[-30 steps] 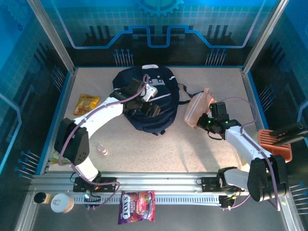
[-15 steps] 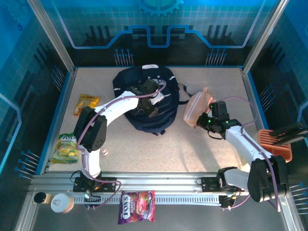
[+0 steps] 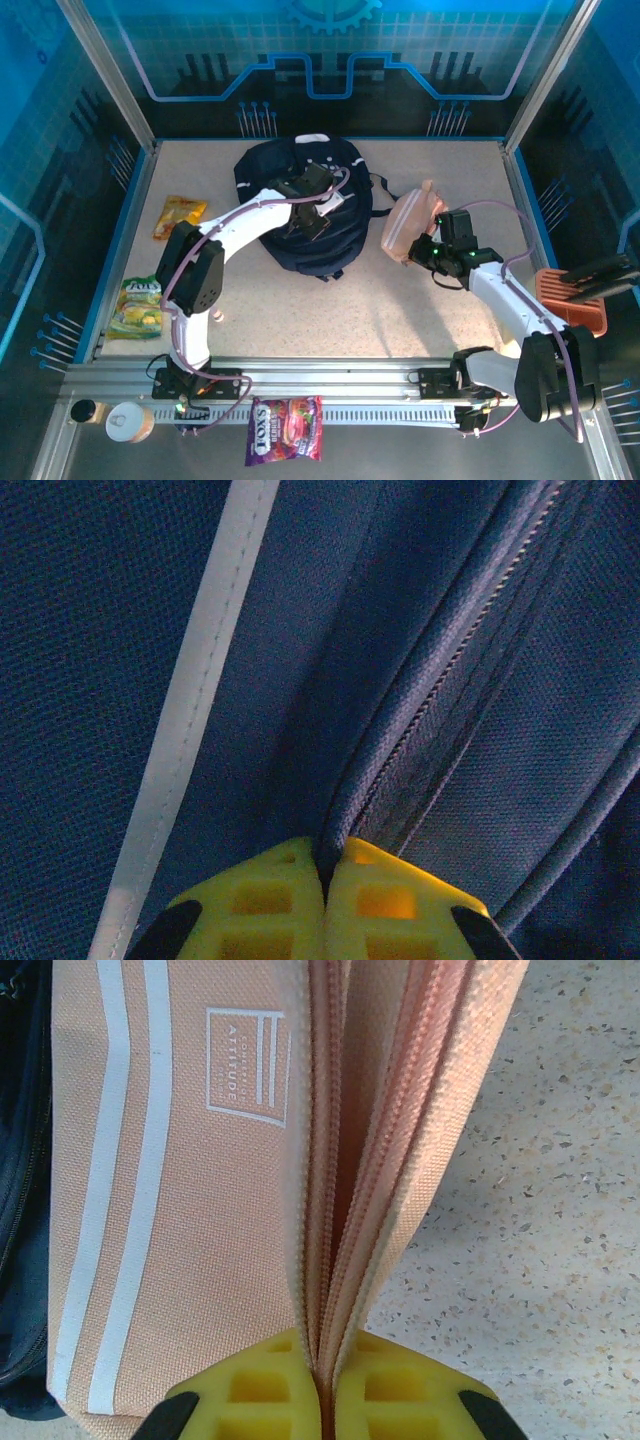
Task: Pack the student bag
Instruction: Open the student bag at the center of the table, then place the pencil pouch in the student bag.
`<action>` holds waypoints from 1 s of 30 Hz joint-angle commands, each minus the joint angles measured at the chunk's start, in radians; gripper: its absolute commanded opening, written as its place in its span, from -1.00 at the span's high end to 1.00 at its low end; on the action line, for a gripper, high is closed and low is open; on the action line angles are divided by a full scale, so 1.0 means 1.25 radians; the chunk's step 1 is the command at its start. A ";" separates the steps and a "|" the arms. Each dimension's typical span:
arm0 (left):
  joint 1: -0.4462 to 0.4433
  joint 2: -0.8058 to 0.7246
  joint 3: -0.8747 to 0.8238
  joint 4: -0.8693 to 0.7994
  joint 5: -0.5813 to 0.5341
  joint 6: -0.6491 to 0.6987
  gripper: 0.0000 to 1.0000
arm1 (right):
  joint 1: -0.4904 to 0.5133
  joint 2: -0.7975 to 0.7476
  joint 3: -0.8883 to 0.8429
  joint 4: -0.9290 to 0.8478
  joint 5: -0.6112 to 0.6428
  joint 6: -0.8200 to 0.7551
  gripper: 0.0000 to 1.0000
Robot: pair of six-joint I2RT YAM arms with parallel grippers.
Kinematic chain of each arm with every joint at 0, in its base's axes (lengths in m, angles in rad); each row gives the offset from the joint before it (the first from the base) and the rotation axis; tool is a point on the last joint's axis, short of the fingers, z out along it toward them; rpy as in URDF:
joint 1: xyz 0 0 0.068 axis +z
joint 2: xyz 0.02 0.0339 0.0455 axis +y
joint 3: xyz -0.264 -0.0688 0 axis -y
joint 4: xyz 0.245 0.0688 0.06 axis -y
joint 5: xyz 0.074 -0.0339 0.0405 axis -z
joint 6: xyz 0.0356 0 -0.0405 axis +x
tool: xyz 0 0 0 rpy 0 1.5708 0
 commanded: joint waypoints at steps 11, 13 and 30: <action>0.004 -0.219 -0.079 0.304 0.066 -0.179 1.00 | 0.068 0.051 0.095 -0.024 -0.148 -0.094 0.83; 0.003 -0.224 -0.084 0.335 0.067 -0.195 1.00 | 0.099 0.073 0.119 -0.040 -0.157 -0.090 0.83; -0.010 -0.180 -0.012 0.367 0.120 -0.233 1.00 | 0.234 0.304 0.354 -0.172 -0.167 -0.018 0.75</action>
